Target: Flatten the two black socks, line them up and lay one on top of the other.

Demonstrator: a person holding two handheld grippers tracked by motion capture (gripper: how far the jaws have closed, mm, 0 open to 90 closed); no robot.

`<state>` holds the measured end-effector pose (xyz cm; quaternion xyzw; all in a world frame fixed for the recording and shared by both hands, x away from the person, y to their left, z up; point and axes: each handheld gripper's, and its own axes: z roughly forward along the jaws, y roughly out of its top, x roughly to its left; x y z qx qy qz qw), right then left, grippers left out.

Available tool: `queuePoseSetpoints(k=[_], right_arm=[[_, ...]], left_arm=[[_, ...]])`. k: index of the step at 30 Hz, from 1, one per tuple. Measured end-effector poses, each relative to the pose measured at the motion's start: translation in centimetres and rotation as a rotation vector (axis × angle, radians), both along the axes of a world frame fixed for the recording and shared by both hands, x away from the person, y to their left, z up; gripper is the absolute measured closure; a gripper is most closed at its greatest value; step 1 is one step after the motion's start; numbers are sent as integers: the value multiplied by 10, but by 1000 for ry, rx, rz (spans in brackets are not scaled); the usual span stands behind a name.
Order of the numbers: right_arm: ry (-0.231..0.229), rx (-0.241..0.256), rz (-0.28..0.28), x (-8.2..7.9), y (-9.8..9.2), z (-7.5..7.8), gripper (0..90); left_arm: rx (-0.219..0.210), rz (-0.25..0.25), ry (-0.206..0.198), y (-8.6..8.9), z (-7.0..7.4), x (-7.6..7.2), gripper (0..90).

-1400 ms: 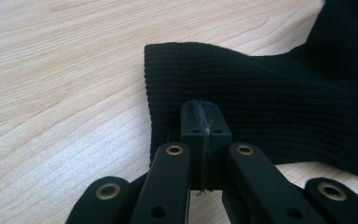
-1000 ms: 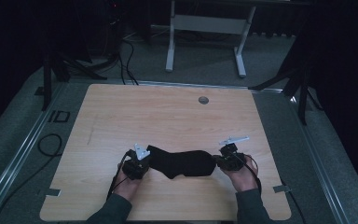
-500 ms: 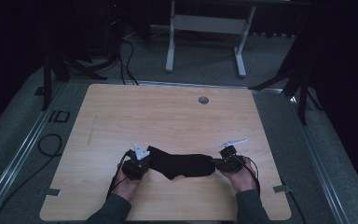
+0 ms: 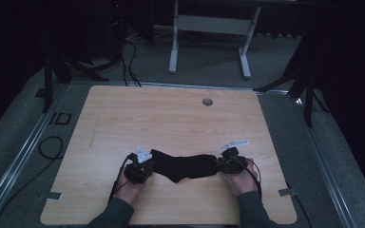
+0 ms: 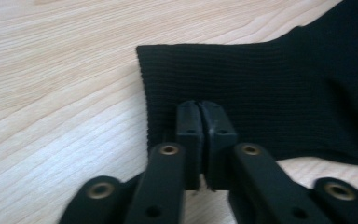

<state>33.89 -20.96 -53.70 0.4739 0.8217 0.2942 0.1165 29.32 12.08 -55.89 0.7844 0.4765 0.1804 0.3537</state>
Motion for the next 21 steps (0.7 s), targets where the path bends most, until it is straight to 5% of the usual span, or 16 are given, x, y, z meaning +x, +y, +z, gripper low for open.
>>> queuePoseSetpoints(k=[3, 10, 21], right_arm=[[-36, 14, 0, -2, -2, 6, 630], [-76, 42, -22, -5, -13, 10, 584], [-67, 59, -74, -4, -32, 7, 567]], left_arm=[[-38, -31, 9, 1, 1, 0, 740], [-29, -69, -20, 0, 9, -5, 626], [-26, 20, -48, 31, 22, -1, 569]])
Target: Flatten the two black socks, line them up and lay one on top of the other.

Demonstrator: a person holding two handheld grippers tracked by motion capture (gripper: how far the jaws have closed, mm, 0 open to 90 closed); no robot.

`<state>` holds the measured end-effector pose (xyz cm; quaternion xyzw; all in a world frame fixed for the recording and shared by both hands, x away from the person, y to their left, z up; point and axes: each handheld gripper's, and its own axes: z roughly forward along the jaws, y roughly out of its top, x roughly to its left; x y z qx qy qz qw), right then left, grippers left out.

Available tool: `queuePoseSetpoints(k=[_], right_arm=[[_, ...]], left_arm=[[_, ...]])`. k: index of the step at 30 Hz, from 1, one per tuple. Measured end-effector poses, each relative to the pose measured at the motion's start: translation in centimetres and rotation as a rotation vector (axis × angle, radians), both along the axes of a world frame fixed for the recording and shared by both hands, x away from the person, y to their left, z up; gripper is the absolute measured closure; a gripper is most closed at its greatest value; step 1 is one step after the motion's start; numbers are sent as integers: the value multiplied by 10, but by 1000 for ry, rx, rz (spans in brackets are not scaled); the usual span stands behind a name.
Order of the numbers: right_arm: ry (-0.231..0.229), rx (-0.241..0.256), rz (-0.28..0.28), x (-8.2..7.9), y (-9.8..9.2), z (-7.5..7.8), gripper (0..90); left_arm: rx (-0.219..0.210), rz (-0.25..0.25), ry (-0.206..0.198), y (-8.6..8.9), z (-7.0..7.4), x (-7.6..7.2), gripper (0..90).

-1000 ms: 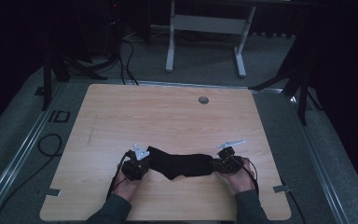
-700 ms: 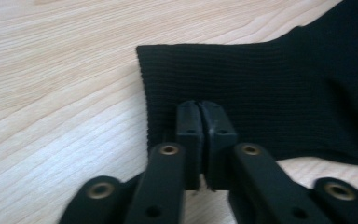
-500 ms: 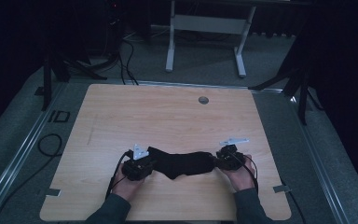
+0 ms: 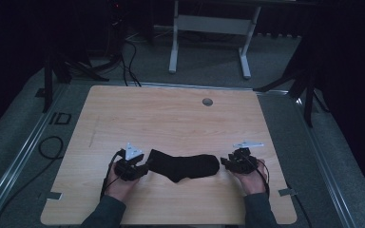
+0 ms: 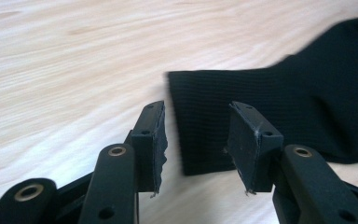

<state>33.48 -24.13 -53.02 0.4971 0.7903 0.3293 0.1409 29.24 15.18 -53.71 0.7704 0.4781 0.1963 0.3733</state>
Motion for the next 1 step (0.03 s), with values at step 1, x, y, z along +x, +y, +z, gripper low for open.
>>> queuePoseSetpoints(k=[1], right_arm=[[1, 1, -11, 1, -3, 0, 563]], left_arm=[[3, 19, 1, 4, 1, 1, 565]])
